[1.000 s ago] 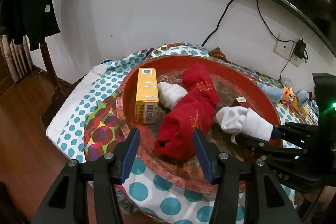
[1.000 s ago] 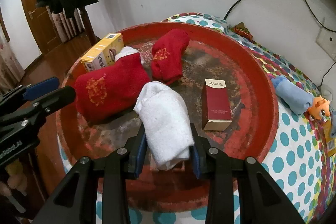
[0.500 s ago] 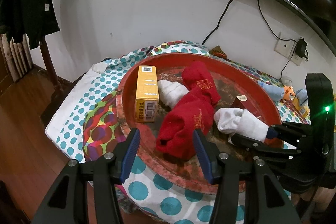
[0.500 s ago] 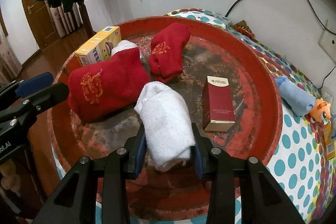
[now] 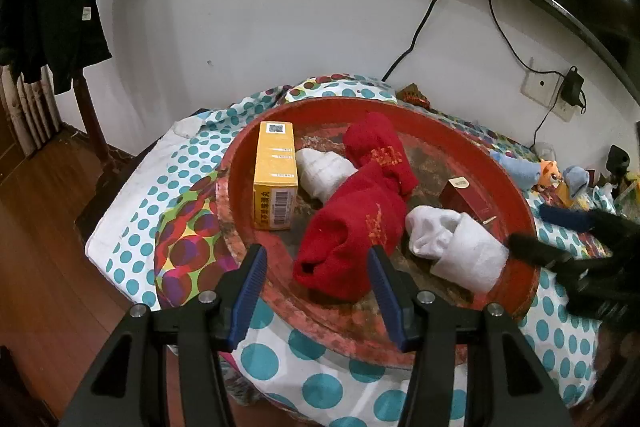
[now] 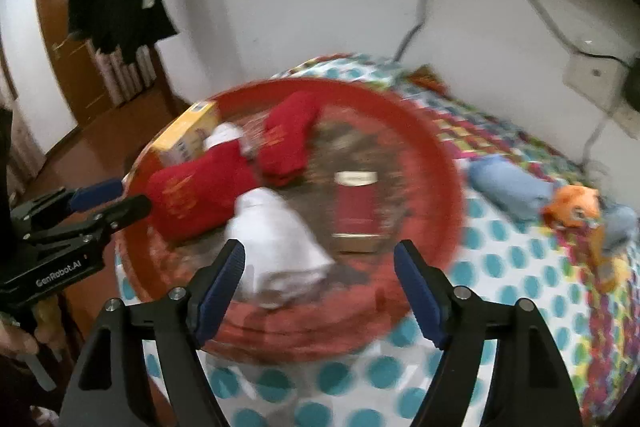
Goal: Organize objects
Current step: 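Grasp the light blue sock on the bedspread with the right gripper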
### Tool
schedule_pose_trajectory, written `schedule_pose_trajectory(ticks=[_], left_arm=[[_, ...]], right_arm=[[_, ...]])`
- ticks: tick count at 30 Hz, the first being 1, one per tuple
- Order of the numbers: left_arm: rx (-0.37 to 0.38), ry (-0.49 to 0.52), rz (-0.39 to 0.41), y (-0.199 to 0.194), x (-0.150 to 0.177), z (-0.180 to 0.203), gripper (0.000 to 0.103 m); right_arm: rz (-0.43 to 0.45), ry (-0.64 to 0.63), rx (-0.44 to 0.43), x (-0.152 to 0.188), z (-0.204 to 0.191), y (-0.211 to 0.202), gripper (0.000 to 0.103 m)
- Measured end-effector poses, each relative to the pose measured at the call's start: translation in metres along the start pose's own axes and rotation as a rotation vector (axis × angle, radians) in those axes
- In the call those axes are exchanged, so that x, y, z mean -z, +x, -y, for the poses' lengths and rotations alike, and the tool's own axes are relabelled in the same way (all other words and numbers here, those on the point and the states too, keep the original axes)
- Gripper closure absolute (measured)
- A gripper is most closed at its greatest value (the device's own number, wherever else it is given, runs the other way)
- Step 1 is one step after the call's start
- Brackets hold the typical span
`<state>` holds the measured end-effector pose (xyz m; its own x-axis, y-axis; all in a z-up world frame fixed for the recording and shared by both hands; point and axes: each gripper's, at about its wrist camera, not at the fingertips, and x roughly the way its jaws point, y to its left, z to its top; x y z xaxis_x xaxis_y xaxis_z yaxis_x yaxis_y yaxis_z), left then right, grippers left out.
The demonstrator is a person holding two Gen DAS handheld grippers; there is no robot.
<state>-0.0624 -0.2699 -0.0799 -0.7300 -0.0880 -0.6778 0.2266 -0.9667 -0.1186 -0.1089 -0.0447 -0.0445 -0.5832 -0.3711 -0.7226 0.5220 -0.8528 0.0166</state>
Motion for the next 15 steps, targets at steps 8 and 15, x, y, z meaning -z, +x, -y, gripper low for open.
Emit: schedule_pose_trajectory(ticks=[8, 15], left_arm=[[0.0, 0.028, 0.005, -0.001, 0.001, 0.007, 0.049], [0.008, 0.055, 0.011, 0.0, 0.003, 0.013, 0.049]], right_arm=[[0.022, 0.15, 0.225, 0.009, 0.117, -0.03, 0.026], [0.037, 0.331, 0.4, 0.008, 0.227, -0.045, 0.025]])
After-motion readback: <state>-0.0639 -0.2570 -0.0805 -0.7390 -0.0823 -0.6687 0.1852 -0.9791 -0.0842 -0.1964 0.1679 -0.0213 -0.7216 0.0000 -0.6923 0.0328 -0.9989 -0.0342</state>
